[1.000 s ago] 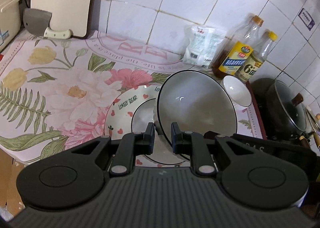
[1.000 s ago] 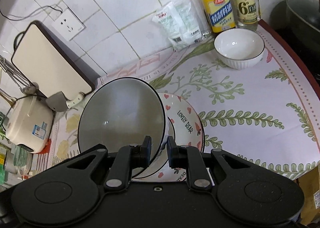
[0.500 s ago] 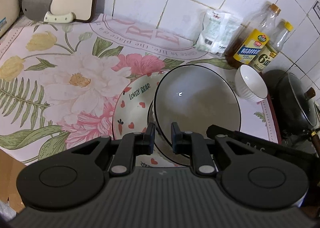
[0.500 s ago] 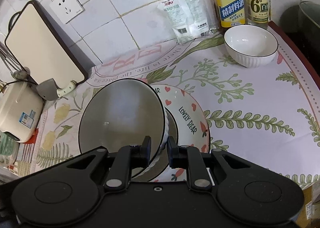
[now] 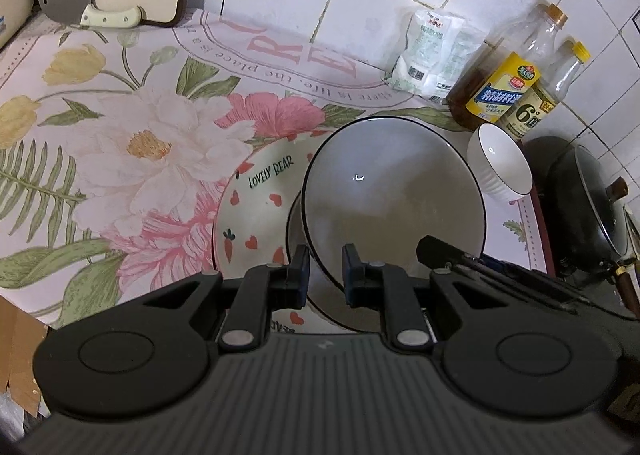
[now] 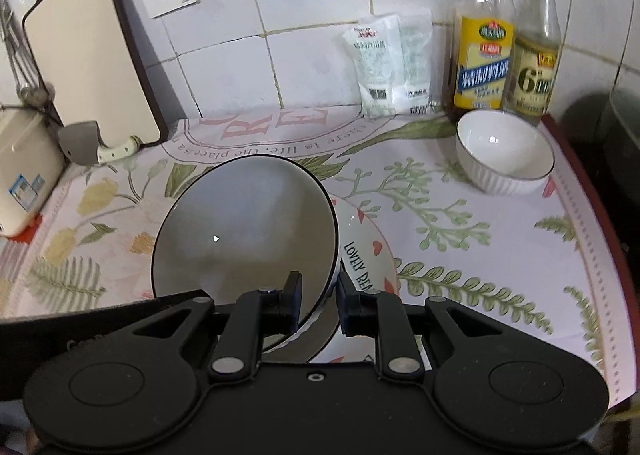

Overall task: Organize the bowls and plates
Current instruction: 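Lower the white bowl onto the stacked bowls with both grippers, then open both grippers and move them to the last white ribbed bowl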

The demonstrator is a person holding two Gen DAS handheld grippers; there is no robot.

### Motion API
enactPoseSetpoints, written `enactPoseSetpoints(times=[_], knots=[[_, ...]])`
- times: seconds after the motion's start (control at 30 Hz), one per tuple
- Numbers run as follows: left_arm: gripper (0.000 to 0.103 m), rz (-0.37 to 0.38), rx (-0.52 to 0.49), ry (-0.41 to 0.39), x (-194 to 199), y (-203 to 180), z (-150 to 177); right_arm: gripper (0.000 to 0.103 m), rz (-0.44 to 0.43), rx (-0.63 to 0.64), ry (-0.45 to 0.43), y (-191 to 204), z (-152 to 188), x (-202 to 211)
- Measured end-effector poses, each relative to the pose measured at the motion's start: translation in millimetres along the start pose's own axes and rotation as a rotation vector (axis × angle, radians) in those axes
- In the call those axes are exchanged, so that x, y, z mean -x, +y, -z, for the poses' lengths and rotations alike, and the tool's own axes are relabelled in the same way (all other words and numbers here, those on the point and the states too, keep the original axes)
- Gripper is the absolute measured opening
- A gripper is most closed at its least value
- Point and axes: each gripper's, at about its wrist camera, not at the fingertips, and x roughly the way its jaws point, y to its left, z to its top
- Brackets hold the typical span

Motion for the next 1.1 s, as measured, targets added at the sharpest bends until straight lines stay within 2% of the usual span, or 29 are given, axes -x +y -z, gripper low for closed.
enactPoseSetpoints(times=[0.17,0.43,0.57,0.8,1.0,1.1], knots=[[0.015,0.005,0.012,0.018,-1,-2,3,0.024,0.040,0.047,-0.005,1,5,2],[0.018,0.001,0.049,0.007,5,1,0,0.025,-0.002,0.042,-0.035,-4,11,-1],[0.020,-0.056,0.010,-0.025,9,-3,-1,0.018,-0.002,0.047,-0.071,-5,15,-1],[0.017,-0.046,0.020,-0.024,9,3,0,0.016,-0.030,0.022,-0.095,-11,19,0],[0.020,-0.047,0.007,-0.037,22,-1,-2,0.018,-0.099,-0.044,-0.153,-29,27,22],[0.021,-0.042,-0.011,-0.042,31,-7,-3,0.019,-0.099,-0.047,-0.193,-43,31,37]])
